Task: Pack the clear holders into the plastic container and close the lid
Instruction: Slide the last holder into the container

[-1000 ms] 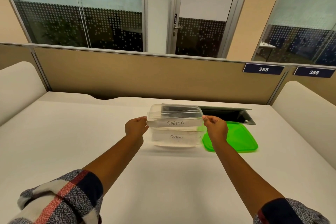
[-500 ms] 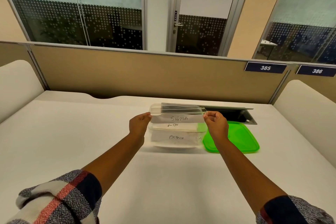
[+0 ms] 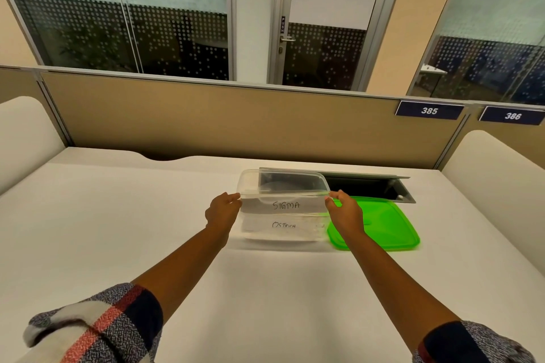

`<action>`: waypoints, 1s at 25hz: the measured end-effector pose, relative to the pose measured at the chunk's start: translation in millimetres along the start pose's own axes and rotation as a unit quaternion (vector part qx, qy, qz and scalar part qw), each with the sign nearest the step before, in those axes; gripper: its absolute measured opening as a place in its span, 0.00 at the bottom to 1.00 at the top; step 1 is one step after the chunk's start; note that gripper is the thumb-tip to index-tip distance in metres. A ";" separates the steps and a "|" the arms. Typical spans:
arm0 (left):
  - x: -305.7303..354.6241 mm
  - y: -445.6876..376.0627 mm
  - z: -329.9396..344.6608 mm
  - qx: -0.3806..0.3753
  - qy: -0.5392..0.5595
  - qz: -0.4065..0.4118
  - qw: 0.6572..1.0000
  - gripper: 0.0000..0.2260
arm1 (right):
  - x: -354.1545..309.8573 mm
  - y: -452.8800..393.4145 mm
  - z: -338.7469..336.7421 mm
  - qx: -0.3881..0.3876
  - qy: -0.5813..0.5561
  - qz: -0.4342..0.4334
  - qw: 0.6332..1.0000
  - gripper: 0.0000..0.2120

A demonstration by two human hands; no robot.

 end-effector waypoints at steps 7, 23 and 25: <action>-8.3 -2.9 -1.6 0.023 -0.039 -0.026 0.999 0.22 | 1.9 -4.0 7.5 -0.010 0.015 -0.001 1.000 0.16; -21.5 -10.2 8.4 0.013 -0.116 -0.004 0.993 0.23 | 12.1 -7.5 29.7 -0.051 0.130 0.018 0.990 0.21; -25.1 -11.1 10.0 0.005 -0.118 -0.010 0.993 0.22 | 13.1 -6.2 30.6 -0.052 0.139 0.020 0.989 0.22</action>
Point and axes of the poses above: each hand's wrist, its own y-axis away from the middle knuckle, its own z-axis out of the palm, x = y × z, the point moved 7 cm from there along -y, towards the middle knuckle, and after that the axes turned 15 degrees about y, right-handed, at the moved point
